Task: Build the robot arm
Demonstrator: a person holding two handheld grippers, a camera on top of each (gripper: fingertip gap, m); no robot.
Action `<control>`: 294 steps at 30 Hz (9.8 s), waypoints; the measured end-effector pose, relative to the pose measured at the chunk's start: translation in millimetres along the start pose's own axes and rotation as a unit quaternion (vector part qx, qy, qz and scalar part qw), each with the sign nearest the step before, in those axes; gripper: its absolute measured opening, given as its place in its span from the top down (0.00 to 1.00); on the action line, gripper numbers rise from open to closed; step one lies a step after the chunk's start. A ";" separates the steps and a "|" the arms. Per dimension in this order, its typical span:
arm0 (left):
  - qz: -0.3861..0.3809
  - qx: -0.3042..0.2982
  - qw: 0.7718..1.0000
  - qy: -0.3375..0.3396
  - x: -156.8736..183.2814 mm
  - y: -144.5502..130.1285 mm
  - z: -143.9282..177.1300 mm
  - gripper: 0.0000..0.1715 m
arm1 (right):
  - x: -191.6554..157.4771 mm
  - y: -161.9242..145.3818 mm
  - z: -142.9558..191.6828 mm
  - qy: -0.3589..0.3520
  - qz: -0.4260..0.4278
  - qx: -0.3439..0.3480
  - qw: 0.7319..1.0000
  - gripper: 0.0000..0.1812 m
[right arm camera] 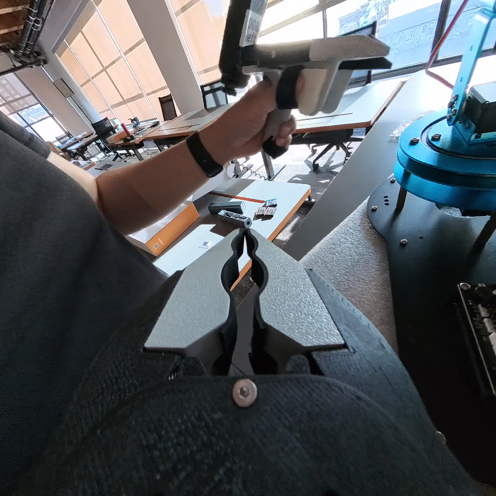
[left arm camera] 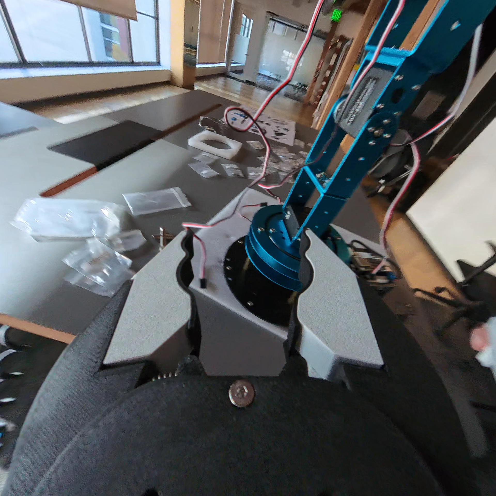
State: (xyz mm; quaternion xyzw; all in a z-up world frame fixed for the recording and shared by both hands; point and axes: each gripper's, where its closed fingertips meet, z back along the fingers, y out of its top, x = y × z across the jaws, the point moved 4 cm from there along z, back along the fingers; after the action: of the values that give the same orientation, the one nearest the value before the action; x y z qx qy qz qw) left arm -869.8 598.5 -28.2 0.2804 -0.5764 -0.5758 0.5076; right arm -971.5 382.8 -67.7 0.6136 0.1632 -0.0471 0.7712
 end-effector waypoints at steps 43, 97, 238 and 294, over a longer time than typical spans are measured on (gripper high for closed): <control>0.118 0.038 0.955 -0.270 48.6 7.4 71.3 1.00 | 28.2 20.8 -91.6 -0.102 0.027 -0.009 0.994 0.74; -0.040 0.069 0.967 -0.242 208.1 37.7 40.8 1.00 | 27.9 27.2 11.5 -0.042 -0.100 -0.021 0.994 0.99; 0.001 -0.144 0.980 0.139 260.4 -52.4 -0.5 1.00 | 28.5 -41.9 163.3 -0.007 0.083 -0.091 0.992 0.89; 0.183 -0.100 0.966 -0.152 151.6 -86.1 -15.2 1.00 | 154.4 30.3 182.7 -0.286 0.263 0.184 0.903 0.92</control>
State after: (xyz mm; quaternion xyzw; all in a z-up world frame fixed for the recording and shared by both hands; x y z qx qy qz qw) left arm -928.1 439.7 -72.7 0.0271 -0.6280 -0.5632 0.5364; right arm -782.4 234.2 -51.9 0.7255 -0.2435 -0.0456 0.6421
